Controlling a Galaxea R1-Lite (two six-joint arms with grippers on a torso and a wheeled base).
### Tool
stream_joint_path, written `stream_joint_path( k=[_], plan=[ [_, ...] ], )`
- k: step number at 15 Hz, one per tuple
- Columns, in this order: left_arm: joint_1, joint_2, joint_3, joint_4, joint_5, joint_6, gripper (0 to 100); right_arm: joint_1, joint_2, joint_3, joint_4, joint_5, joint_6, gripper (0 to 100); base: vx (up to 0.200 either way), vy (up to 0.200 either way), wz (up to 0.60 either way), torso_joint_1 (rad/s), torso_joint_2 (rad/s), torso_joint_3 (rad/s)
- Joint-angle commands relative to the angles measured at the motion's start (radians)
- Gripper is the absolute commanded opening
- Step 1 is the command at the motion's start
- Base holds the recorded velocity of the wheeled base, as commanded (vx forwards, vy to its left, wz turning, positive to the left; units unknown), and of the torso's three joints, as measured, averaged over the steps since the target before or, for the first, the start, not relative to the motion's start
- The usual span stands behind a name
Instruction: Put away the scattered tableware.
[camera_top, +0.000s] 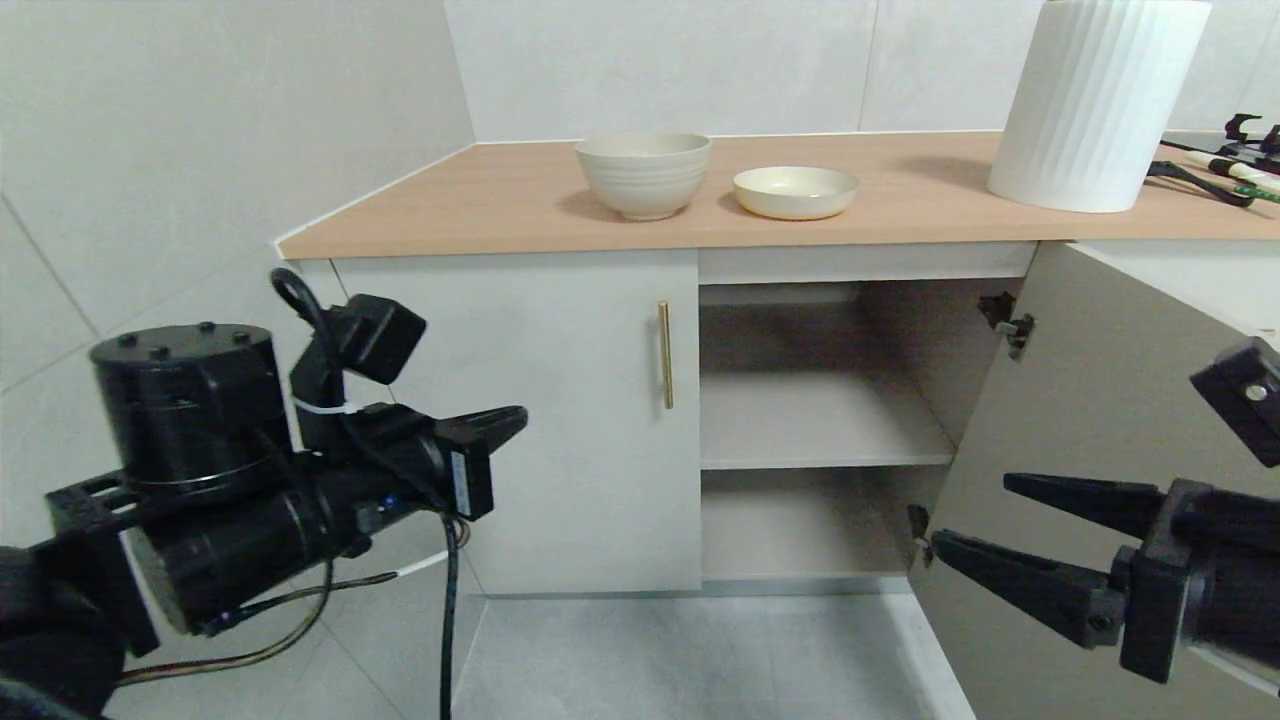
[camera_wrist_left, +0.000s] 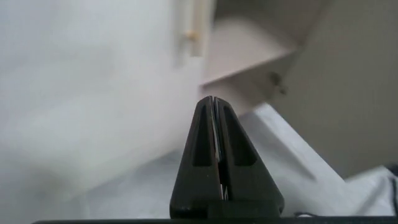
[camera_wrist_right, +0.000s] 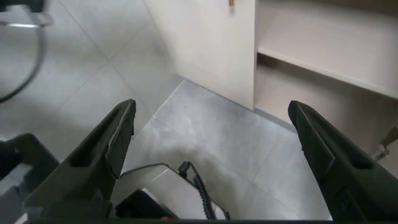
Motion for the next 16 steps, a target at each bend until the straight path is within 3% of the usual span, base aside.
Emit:
stream_joint_path(
  k=[1, 2, 6, 10, 16],
  plan=[
    [0.053, -0.159, 0.039, 0.074, 0.006, -0.002, 0, -0.027, 0.13, -0.12, 0.033, 0.0, 0.0, 100, 0.0, 0.0, 0.0, 0.0, 0.0, 0.0],
    [0.053, -0.202, 0.029, 0.139, 0.009, -0.009, 100, -0.043, 0.17, -0.18, 0.059, -0.003, 0.001, 100, 0.0, 0.0, 0.0, 0.0, 0.0, 0.0],
    [0.076, -0.277, -0.059, 0.307, 0.004, -0.1, 100, -0.094, 0.261, -0.361, 0.206, 0.002, 0.097, 100, 0.0, 0.0, 0.0, 0.0, 0.0, 0.0],
    [0.079, -0.247, -0.085, 0.32, 0.009, -0.108, 100, -0.105, 0.262, -0.371, 0.241, -0.09, 0.107, 100, 0.0, 0.0, 0.0, 0.0, 0.0, 0.0],
    [0.077, -0.233, -0.086, 0.318, 0.006, -0.108, 100, -0.128, 0.245, -0.361, 0.238, -0.101, 0.104, 100, 0.0, 0.0, 0.0, 0.0, 0.0, 0.0]
  ],
)
